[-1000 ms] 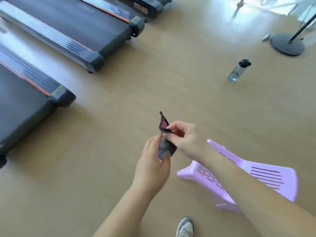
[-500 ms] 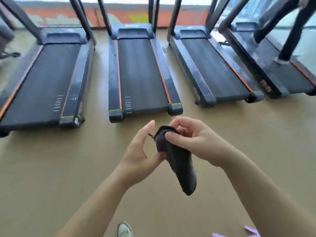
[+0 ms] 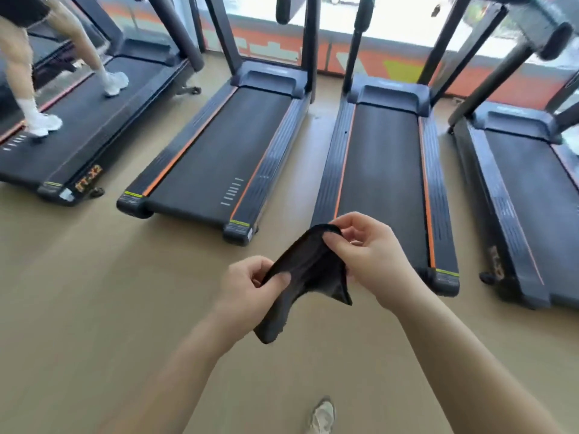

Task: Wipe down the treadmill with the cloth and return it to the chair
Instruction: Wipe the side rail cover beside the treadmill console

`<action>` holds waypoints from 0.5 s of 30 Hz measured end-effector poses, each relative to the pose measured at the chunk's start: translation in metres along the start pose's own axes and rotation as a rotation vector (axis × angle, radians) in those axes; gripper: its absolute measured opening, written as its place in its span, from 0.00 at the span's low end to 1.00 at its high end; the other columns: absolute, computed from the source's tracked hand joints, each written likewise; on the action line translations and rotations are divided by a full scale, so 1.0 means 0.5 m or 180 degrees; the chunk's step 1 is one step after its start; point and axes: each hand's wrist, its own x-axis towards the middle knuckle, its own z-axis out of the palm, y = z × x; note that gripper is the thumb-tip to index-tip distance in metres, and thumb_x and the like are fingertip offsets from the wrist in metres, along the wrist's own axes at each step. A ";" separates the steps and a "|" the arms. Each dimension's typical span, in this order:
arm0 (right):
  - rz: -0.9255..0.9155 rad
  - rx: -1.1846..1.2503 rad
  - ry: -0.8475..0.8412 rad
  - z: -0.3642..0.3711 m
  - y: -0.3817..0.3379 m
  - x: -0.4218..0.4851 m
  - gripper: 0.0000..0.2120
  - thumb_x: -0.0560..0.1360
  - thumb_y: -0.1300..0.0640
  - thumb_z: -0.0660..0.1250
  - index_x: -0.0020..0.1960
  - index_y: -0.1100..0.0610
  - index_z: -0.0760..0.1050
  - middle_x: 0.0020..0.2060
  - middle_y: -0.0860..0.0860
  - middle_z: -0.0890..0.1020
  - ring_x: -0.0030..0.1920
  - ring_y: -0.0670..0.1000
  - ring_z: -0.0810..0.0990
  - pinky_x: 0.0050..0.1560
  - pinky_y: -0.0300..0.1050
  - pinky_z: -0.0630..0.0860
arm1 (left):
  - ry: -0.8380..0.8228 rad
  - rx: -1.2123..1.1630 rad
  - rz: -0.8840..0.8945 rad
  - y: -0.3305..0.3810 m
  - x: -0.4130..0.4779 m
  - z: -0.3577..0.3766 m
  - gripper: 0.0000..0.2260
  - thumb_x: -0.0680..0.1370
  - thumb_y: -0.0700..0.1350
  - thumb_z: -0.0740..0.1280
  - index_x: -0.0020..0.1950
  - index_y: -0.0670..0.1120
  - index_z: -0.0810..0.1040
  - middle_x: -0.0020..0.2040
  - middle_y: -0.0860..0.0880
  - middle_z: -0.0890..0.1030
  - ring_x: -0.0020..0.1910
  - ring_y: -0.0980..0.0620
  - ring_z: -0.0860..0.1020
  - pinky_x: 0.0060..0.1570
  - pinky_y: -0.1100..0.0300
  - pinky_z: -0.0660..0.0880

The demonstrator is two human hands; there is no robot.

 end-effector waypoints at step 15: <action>0.0017 0.0348 -0.0961 0.268 -0.113 0.652 0.06 0.76 0.62 0.72 0.47 0.62 0.75 0.34 0.53 0.80 0.35 0.48 0.79 0.35 0.38 0.74 | 0.1232 -0.0786 0.0159 0.177 0.580 -0.231 0.06 0.82 0.43 0.69 0.50 0.47 0.86 0.44 0.49 0.87 0.46 0.50 0.86 0.46 0.57 0.82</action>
